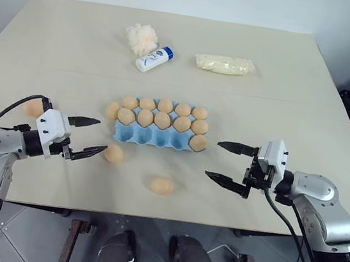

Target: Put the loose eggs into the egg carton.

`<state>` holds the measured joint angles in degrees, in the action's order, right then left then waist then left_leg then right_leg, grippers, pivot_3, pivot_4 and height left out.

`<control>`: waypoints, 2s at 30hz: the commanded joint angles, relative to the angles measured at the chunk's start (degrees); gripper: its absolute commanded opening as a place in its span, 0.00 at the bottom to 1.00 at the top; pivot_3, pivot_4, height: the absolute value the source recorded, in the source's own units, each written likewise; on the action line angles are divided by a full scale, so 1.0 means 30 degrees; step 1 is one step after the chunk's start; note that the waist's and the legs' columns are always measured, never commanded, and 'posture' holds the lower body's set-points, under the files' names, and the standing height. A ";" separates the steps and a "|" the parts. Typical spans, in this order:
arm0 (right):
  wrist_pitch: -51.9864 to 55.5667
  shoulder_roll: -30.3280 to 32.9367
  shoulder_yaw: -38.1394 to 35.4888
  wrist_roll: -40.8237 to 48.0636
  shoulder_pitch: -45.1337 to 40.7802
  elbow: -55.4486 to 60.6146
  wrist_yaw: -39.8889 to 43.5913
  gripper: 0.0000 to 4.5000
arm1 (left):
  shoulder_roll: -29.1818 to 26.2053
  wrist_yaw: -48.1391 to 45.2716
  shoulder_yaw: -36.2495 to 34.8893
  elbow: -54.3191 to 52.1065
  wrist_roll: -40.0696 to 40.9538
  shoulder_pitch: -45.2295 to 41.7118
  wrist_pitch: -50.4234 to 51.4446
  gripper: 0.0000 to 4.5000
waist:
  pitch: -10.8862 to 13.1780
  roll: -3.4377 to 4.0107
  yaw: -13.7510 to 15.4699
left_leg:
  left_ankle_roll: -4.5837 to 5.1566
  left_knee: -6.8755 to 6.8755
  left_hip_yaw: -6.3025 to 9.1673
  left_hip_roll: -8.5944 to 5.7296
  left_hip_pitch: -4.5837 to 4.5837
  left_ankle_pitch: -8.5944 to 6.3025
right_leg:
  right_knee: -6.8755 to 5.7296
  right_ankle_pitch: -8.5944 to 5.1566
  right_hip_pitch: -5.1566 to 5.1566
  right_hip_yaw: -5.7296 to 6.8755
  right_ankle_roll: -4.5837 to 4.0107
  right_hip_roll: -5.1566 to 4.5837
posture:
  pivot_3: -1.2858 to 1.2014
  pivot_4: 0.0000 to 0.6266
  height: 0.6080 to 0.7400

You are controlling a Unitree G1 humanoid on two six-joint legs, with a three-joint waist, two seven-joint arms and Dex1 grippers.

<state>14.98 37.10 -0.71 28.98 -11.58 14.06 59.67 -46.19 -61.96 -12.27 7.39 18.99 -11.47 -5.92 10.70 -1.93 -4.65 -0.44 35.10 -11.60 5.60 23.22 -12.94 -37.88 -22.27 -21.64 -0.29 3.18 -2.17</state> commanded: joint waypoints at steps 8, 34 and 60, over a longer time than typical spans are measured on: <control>0.2674 0.0304 0.2100 0.0915 -0.2080 0.2021 0.1257 1.00 | -0.0885 -0.3143 0.0012 -0.1532 0.1956 0.1072 0.1119 0.82 | 0.0000 0.0002 -0.0139 | 0.0001 0.0022 -0.0001 0.0004 -0.0013 0.0011 | -0.0053 0.0001 0.0002 -0.0005 -0.0001 0.0003 | 0.52 0.24 1.00; -0.0859 -0.4867 0.6980 -0.2817 -0.3933 -0.2543 0.2430 0.37 | -0.1299 -0.4409 0.0045 -0.2086 0.1646 0.3572 -0.0231 0.83 | -0.0006 -0.0007 -0.0041 | 0.0004 0.0035 0.0015 0.0000 0.0009 -0.0004 | -0.0063 -0.0010 -0.0010 0.0041 -0.0024 -0.0023 | 0.52 0.24 1.00; -0.3446 -0.4383 0.2955 -0.3330 -0.6924 -0.6009 0.1259 0.99 | 0.0056 -0.1258 -0.0779 -0.1273 0.0981 0.3616 -0.0633 0.83 | -0.0005 -0.0007 -0.0076 | -0.0014 0.0057 0.0016 0.0003 0.0000 0.0025 | -0.0223 -0.0010 -0.0074 0.0032 -0.0015 -0.0023 | 0.52 0.24 1.00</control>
<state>3.97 21.81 11.26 16.07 -33.78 -8.90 61.87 -45.39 -67.46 -11.62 4.59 20.99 -1.03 -8.09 10.68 -1.95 -4.88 -0.48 35.27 -11.54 5.61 23.22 -12.87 -38.55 -22.29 -21.84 -0.18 3.14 -2.24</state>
